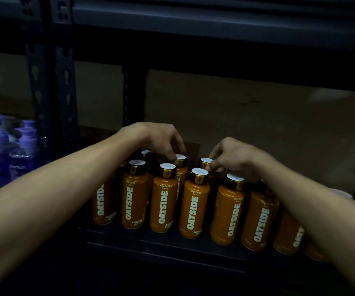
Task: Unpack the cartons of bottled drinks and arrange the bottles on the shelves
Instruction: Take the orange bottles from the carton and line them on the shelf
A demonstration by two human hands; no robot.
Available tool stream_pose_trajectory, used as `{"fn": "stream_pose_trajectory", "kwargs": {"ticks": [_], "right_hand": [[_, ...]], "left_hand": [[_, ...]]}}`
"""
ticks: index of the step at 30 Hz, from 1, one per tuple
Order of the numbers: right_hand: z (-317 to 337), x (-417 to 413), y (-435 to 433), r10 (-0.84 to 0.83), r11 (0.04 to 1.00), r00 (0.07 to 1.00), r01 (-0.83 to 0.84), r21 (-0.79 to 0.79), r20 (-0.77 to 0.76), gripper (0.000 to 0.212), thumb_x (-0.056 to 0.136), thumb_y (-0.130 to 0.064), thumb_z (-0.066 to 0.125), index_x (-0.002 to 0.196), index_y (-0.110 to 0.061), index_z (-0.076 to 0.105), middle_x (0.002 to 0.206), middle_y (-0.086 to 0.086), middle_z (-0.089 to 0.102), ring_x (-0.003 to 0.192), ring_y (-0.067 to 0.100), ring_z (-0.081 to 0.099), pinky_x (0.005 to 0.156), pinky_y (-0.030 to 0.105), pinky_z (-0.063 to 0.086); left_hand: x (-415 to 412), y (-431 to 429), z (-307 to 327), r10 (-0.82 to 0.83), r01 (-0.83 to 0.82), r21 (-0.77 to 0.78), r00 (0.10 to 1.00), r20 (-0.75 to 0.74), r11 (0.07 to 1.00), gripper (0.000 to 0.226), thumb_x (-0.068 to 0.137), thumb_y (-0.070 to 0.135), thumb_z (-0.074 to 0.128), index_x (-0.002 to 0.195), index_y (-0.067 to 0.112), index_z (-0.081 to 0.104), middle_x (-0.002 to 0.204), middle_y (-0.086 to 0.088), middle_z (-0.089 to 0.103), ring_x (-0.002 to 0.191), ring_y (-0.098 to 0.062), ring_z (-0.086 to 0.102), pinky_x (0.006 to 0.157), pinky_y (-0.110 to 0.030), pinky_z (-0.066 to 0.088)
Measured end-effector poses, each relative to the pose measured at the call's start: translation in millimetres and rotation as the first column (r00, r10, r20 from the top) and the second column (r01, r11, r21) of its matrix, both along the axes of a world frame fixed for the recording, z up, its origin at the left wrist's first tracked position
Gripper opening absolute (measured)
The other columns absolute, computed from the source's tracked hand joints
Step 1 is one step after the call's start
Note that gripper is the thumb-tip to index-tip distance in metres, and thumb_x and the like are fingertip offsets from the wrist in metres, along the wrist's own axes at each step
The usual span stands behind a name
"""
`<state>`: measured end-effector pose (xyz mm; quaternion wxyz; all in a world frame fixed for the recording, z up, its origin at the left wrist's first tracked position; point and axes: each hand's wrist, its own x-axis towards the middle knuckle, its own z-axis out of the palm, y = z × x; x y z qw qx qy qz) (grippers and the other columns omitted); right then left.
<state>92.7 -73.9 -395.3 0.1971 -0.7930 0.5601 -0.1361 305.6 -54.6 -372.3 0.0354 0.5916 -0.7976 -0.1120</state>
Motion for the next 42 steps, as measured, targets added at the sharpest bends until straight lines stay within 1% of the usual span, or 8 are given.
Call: {"fn": "stream_pose_trajectory", "kwargs": {"ticks": [4, 9, 16, 23, 29, 36, 39, 42], "right_hand": [[-1.9, 0.2, -0.5, 0.026, 0.999, 1.000, -0.026, -0.022, 0.011, 0.010, 0.088, -0.019, 0.077, 0.097, -0.015, 0.073, 0.098, 0.004, 0.073, 0.095, 0.017, 0.070, 0.092, 0.040, 0.059], [-7.6, -0.3, -3.8, 0.071, 0.997, 0.996, -0.070, -0.037, 0.047, 0.010, 0.089, -0.018, 0.076, 0.097, -0.021, 0.072, 0.097, 0.001, 0.074, 0.093, 0.014, 0.071, 0.091, 0.038, 0.059], [-7.1, 1.1, 1.8, 0.120, 0.993, 0.987, -0.120, -0.004, 0.108, 0.018, 0.093, -0.012, 0.069, 0.109, -0.020, 0.069, 0.099, -0.001, 0.072, 0.090, 0.009, 0.069, 0.064, 0.017, 0.050], [-6.1, 4.4, 4.9, 0.117, 0.993, 0.988, -0.119, 0.013, 0.105, 0.022, 0.095, -0.012, 0.067, 0.115, -0.020, 0.068, 0.102, -0.001, 0.071, 0.093, 0.009, 0.068, 0.065, 0.017, 0.049], [-3.7, 5.7, 7.7, 0.114, 0.993, 0.991, -0.116, 0.026, 0.068, 0.023, 0.096, -0.013, 0.066, 0.118, -0.020, 0.067, 0.101, -0.003, 0.068, 0.090, 0.008, 0.066, 0.063, 0.016, 0.048], [-3.2, 5.2, 6.3, 0.101, 0.995, 0.993, -0.102, 0.020, 0.058, 0.022, 0.095, -0.012, 0.067, 0.116, -0.020, 0.067, 0.109, 0.001, 0.070, 0.100, 0.012, 0.068, 0.077, 0.025, 0.055], [-3.4, 5.3, 5.4, 0.093, 0.996, 0.995, -0.093, 0.009, 0.024, 0.033, 0.092, -0.007, 0.068, 0.124, -0.017, 0.065, 0.112, 0.002, 0.070, 0.106, 0.016, 0.067, 0.093, 0.036, 0.057], [-0.3, 6.5, 3.4, 0.083, 0.997, 0.997, -0.083, -0.005, 0.010, 0.051, 0.090, 0.000, 0.068, 0.137, -0.017, 0.057, 0.124, 0.002, 0.065, 0.116, 0.017, 0.063, 0.094, 0.034, 0.055]], "left_hand": [[1.8, -4.2, -5.7, -0.016, 0.016, -0.043, 1.000, 0.004, 0.999, 0.037, 0.085, 0.029, 0.074, 0.121, 0.027, 0.065, 0.115, 0.009, 0.063, 0.114, -0.012, 0.057, 0.092, -0.029, 0.048], [5.4, -0.5, -4.0, -0.035, 0.037, -0.038, 0.998, 0.051, 0.999, 0.038, 0.090, 0.025, 0.069, 0.127, 0.027, 0.063, 0.124, 0.007, 0.063, 0.117, -0.012, 0.057, 0.100, -0.035, 0.048], [12.5, 2.6, -4.3, -0.061, 0.066, -0.063, 0.995, 0.073, 0.996, 0.037, 0.092, 0.023, 0.066, 0.129, 0.028, 0.062, 0.129, 0.008, 0.061, 0.116, -0.010, 0.056, 0.095, -0.028, 0.047], [14.0, 2.0, -6.3, -0.047, 0.055, -0.087, 0.995, 0.089, 0.995, 0.038, 0.093, 0.023, 0.065, 0.130, 0.030, 0.060, 0.133, 0.007, 0.057, 0.119, -0.013, 0.054, 0.099, -0.033, 0.048], [13.8, 3.0, -7.6, -0.040, 0.049, -0.102, 0.995, 0.089, 0.994, 0.039, 0.093, 0.022, 0.064, 0.131, 0.028, 0.060, 0.133, 0.006, 0.057, 0.119, -0.013, 0.054, 0.097, -0.031, 0.048], [12.3, 3.2, -10.1, -0.042, 0.054, -0.129, 0.995, 0.096, 0.990, 0.040, 0.093, 0.023, 0.065, 0.132, 0.025, 0.060, 0.133, 0.005, 0.058, 0.119, -0.014, 0.055, 0.099, -0.032, 0.048], [17.5, 4.0, -8.3, -0.023, 0.029, -0.099, 0.998, 0.060, 0.995, 0.044, 0.091, 0.026, 0.068, 0.134, 0.026, 0.058, 0.132, 0.005, 0.060, 0.118, -0.012, 0.056, 0.099, -0.033, 0.049], [27.7, 10.9, -0.5, 0.024, -0.028, -0.098, 0.999, -0.037, 0.995, 0.050, 0.091, 0.027, 0.068, 0.138, 0.024, 0.053, 0.132, 0.006, 0.059, 0.122, -0.013, 0.055, 0.099, -0.031, 0.047]]}}
